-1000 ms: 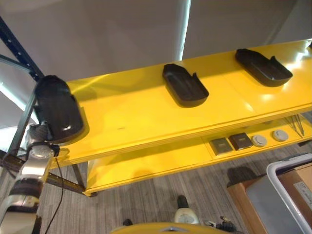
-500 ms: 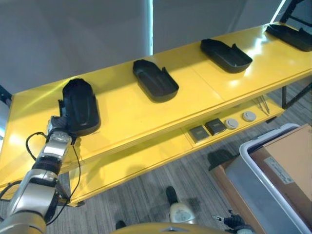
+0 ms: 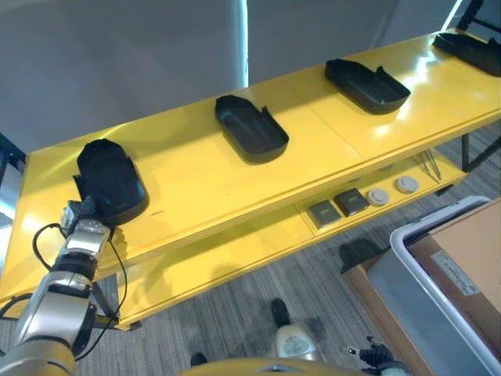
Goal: Move parts from the plastic box to the shelf.
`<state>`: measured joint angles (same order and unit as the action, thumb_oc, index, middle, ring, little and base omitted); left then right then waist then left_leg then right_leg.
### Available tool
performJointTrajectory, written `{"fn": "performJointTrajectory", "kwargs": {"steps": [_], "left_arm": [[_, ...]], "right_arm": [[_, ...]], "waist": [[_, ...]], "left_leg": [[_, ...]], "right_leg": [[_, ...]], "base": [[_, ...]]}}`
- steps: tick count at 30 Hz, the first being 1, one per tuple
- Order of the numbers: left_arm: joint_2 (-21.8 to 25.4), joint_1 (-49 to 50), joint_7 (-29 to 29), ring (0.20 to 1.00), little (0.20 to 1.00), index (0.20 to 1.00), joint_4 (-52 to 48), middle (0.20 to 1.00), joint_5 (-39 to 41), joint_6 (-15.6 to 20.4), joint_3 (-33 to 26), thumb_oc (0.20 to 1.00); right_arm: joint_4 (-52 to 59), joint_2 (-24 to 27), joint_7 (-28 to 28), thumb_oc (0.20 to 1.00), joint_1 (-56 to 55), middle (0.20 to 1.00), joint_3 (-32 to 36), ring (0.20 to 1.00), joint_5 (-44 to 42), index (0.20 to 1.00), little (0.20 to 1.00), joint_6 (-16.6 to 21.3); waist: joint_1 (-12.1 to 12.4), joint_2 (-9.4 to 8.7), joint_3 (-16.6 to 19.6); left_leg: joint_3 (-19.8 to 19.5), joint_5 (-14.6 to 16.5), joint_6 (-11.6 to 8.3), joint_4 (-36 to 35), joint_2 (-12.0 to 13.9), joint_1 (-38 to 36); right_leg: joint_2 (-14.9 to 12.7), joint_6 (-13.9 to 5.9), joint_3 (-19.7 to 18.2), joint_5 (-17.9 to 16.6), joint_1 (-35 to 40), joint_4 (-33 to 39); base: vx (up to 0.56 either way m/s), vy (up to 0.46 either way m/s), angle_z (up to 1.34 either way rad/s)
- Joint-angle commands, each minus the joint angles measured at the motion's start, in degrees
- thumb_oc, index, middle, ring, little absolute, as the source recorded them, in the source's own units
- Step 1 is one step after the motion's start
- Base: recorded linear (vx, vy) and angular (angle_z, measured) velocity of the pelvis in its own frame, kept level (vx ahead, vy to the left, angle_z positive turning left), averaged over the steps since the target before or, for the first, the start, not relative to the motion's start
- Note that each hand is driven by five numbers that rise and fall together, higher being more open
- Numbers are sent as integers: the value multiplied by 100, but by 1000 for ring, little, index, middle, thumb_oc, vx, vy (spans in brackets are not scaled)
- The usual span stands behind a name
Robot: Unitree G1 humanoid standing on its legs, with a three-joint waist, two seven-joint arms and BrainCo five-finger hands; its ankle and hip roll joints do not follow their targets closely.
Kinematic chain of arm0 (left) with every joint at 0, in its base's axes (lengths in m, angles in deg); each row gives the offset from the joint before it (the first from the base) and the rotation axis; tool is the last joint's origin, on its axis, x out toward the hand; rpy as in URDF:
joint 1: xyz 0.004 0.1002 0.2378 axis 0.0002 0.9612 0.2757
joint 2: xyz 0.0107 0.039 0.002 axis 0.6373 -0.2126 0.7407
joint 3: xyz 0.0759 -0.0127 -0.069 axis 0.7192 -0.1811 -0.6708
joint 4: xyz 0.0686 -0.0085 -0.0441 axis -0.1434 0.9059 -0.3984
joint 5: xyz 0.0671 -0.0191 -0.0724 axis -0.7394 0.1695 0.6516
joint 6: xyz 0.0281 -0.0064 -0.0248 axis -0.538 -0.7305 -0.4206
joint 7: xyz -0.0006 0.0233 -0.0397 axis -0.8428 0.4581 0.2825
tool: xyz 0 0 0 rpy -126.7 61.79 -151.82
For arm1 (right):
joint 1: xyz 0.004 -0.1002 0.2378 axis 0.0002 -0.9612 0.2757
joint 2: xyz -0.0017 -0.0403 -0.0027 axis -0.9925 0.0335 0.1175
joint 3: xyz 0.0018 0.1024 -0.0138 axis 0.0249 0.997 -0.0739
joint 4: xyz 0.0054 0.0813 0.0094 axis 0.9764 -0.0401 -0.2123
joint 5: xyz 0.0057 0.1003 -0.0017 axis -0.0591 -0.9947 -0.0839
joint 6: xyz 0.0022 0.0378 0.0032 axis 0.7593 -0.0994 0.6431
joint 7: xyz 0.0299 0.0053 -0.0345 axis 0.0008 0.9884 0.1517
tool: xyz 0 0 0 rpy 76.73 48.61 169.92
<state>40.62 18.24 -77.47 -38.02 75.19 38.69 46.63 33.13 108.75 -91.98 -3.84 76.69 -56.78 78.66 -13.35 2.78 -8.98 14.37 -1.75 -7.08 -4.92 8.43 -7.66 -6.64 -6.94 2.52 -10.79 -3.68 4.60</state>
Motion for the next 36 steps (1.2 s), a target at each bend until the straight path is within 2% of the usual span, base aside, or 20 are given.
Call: {"fn": "performJointTrajectory", "kwargs": {"steps": [1,5,11,23,28,29,30,36], "left_arm": [[521,-451,1,200,200,200,272,200,-435,183,-215,200],[599,-440,257,200,200,200,144,200,-756,324,-130,200],[726,-598,388,200,200,200,57,200,-1008,195,33,200],[960,-764,720,200,200,200,233,200,-1425,215,275,200],[998,-809,735,200,200,200,234,200,-1304,70,334,200],[996,-805,709,467,467,467,239,467,-1263,66,324,467],[975,-789,649,1000,1000,1000,254,1000,-1179,53,287,1000],[952,-736,472,1000,1000,1000,258,1000,-1094,249,148,1000]], "right_arm": [[110,174,-84,1000,1,1000,-118,1000,-77,1000,1000,119],[91,165,-67,1000,-28,1000,-102,1000,-71,1000,1000,105],[135,162,-95,1000,-67,1000,-111,1000,-123,1000,1000,76],[47,204,-71,1000,-101,1000,-73,1000,-107,1000,1000,134],[33,222,-56,1000,-76,1000,-78,1000,-65,1000,1000,134],[41,221,-60,1000,-74,1000,-83,1000,-64,1000,1000,128],[50,211,-73,1000,-75,1000,-93,1000,-66,1000,1000,121],[5,179,-116,1000,-52,1000,-138,1000,-13,1000,1000,164]], "waist": [[-25,-100,-99],[-3,-101,-74],[-17,-98,-76],[-63,-84,-33],[-53,-68,-33],[-52,-68,-29],[-46,-72,-21],[14,-84,21]], "left_leg": [[-117,-143,294,416,23,404],[-104,-137,297,388,21,366],[-68,-145,297,351,26,340],[16,-137,286,320,33,275],[23,-144,278,296,30,259],[24,-143,278,292,28,256],[23,-142,279,289,26,250],[-11,-142,280,257,16,215]], "right_leg": [[-118,-175,74,911,339,-767],[-124,-189,81,902,380,-734],[-127,-205,70,874,401,-687],[-130,-231,25,835,457,-593],[-139,-238,26,819,473,-560],[-139,-240,26,817,477,-556],[-142,-239,29,817,487,-549],[-153,-238,74,813,538,-510]], "base": [[0,0,0],[0,0,0],[0,0,0],[1,0,-1],[-9,7,-3],[0,0,0],[0,0,0],[0,0,0]]}}
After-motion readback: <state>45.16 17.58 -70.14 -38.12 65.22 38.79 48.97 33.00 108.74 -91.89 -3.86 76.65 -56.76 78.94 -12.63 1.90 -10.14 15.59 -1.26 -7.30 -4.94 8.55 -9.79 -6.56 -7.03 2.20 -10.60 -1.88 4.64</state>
